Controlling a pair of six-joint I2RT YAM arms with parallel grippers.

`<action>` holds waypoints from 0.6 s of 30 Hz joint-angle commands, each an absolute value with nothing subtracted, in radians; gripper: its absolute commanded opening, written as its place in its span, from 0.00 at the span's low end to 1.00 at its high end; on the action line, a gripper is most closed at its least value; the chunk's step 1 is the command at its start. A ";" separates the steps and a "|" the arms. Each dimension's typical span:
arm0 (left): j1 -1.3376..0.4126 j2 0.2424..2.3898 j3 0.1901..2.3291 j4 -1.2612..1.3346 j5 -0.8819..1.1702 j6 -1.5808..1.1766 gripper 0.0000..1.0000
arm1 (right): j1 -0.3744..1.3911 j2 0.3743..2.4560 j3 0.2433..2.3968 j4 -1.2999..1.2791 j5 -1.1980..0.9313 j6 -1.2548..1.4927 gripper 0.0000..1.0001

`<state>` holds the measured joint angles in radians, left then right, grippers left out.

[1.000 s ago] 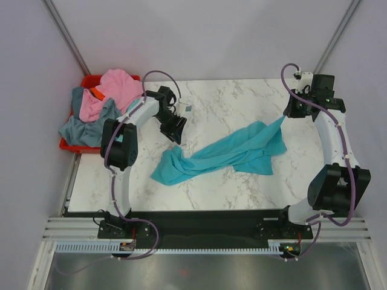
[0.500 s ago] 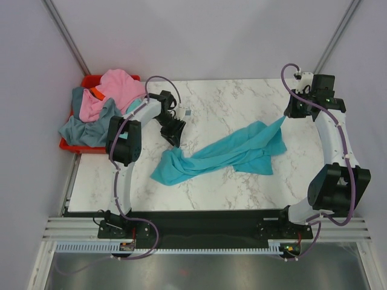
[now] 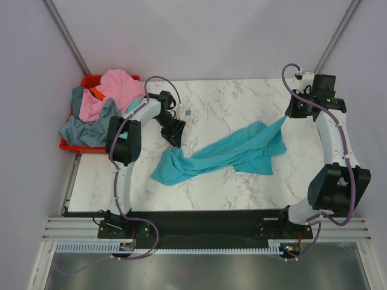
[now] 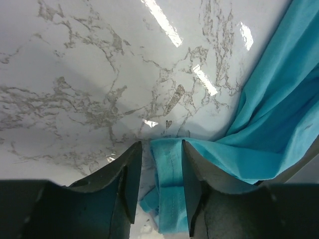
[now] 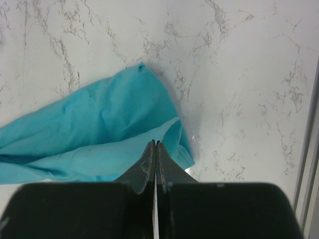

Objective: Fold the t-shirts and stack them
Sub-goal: Flatten the tshirt out

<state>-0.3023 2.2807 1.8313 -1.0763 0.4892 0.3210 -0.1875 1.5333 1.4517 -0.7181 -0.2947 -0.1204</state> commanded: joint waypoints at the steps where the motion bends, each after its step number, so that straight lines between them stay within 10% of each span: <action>1: -0.298 2.249 1.827 -1.117 0.537 0.313 0.46 | -0.193 1.522 1.462 -0.698 -0.296 -0.127 0.00; 13: -0.298 2.257 1.815 -1.137 0.566 0.325 0.02 | -0.201 1.516 1.457 -0.690 -0.296 -0.124 0.00; 18: -0.298 2.214 1.825 -1.144 0.560 0.330 0.02 | -0.202 1.508 1.468 -0.690 -0.282 -0.124 0.00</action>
<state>-0.3023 2.2795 1.8107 -1.1141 0.5335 0.3233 -0.1967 1.5330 1.4513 -0.7174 -0.2943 -0.1200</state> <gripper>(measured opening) 0.027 0.007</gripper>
